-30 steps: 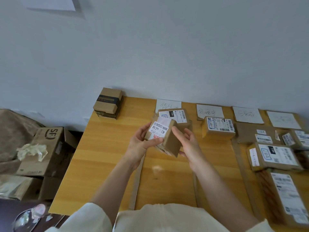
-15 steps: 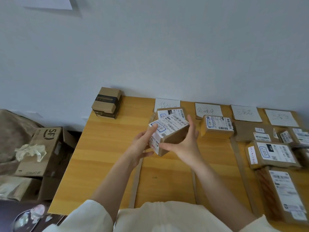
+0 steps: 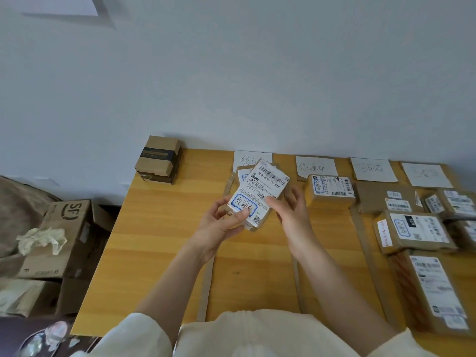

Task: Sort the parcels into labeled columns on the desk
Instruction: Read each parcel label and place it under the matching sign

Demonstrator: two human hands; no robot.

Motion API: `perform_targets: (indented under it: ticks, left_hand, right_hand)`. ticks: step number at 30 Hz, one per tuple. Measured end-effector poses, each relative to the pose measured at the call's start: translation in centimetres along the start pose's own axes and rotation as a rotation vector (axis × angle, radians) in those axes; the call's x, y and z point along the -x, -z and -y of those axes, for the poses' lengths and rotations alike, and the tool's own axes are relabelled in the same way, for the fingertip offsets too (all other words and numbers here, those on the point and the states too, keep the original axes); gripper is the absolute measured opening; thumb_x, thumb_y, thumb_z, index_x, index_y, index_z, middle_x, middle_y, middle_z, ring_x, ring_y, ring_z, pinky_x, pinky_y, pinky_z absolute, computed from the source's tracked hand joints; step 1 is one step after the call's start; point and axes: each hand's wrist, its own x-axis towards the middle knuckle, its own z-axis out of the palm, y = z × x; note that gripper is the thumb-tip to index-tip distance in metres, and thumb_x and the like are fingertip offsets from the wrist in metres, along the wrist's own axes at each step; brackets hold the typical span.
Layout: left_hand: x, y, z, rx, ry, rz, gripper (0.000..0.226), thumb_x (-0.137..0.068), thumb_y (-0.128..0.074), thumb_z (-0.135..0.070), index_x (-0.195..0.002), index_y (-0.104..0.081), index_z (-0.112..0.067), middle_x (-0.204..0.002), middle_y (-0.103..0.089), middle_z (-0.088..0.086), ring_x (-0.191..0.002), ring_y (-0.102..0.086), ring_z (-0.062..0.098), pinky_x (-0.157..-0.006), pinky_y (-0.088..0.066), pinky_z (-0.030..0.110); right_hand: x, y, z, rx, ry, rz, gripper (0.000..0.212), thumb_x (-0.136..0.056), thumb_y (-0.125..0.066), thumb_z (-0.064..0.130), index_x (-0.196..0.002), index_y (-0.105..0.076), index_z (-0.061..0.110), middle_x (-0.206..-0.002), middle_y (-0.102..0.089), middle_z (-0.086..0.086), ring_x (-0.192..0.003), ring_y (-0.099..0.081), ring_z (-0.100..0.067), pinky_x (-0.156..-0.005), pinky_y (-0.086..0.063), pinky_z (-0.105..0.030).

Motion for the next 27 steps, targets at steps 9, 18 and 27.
perform_targets:
  ticks: [9, 18, 27]
  left_hand:
    - [-0.5, -0.3, 0.4, 0.021, -0.009, 0.098, 0.079, -0.062, -0.089, -0.009, -0.131, -0.05, -0.015, -0.13, -0.06, 0.015, -0.113, -0.065, 0.026, -0.097, -0.052, 0.044]
    - [-0.5, -1.0, 1.0, -0.154, 0.073, 0.104, 0.074, -0.061, -0.088, -0.021, -0.126, -0.053, -0.023, -0.118, -0.067, 0.006, -0.107, -0.066, 0.014, -0.099, -0.051, 0.043]
    - [-0.9, -2.5, 1.6, -0.211, 0.12, 0.11, 0.072, -0.059, -0.085, -0.024, -0.123, -0.053, -0.025, -0.115, -0.07, 0.004, -0.107, -0.066, 0.013, -0.097, -0.052, 0.04]
  right_hand:
    - [0.4, 0.7, -0.3, -0.075, -0.117, 0.126, 0.037, -0.093, -0.059, 0.041, -0.129, -0.055, 0.034, -0.114, -0.074, 0.003, -0.1, -0.072, -0.015, -0.089, -0.057, -0.039]
    - [0.7, 1.9, -0.9, -0.04, -0.12, 0.103, 0.041, -0.091, -0.06, 0.048, -0.13, -0.054, 0.038, -0.116, -0.072, 0.006, -0.104, -0.07, -0.015, -0.089, -0.056, -0.038]
    - [1.2, 3.7, -1.3, -0.056, -0.179, 0.036, 0.046, -0.09, -0.061, 0.05, -0.133, -0.053, 0.034, -0.115, -0.073, 0.005, -0.106, -0.069, -0.017, -0.084, -0.056, -0.035]
